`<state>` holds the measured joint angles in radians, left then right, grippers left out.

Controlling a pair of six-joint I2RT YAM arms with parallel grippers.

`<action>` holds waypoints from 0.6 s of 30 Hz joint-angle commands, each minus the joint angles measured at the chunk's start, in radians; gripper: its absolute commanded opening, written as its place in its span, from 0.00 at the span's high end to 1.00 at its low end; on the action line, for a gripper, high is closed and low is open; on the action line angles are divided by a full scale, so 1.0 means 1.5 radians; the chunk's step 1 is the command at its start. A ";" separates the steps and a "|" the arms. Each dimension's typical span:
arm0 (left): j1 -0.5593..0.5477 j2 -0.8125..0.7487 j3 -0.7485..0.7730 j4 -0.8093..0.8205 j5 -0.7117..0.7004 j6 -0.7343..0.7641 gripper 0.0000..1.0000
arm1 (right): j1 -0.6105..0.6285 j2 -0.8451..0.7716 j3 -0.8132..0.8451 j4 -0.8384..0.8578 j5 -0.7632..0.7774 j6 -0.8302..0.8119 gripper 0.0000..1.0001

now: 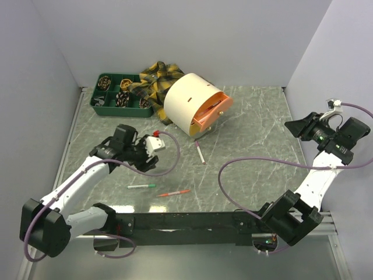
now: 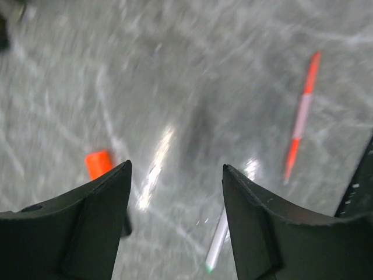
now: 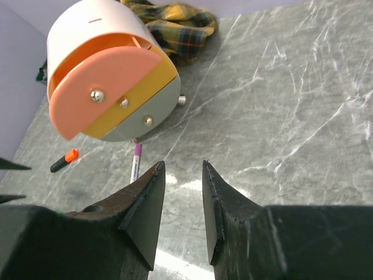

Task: Sort the stationery into containers
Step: Pick up the pen from the center of the board.

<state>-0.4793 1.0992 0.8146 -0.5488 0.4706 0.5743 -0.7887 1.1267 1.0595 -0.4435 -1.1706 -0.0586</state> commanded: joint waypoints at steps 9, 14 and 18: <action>0.175 0.101 -0.022 0.056 -0.046 0.122 0.28 | 0.030 -0.008 -0.003 0.012 0.009 -0.002 0.61; 0.214 0.200 0.014 0.068 -0.038 0.122 0.31 | 0.032 -0.005 -0.002 0.011 0.012 -0.002 0.61; 0.215 0.231 0.026 0.095 -0.041 0.130 0.31 | 0.033 -0.010 -0.005 0.010 0.014 -0.002 0.61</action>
<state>-0.1596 1.4284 0.7967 -0.4664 0.3962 0.7288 -0.7452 1.1210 1.0424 -0.4503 -1.1526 -0.0647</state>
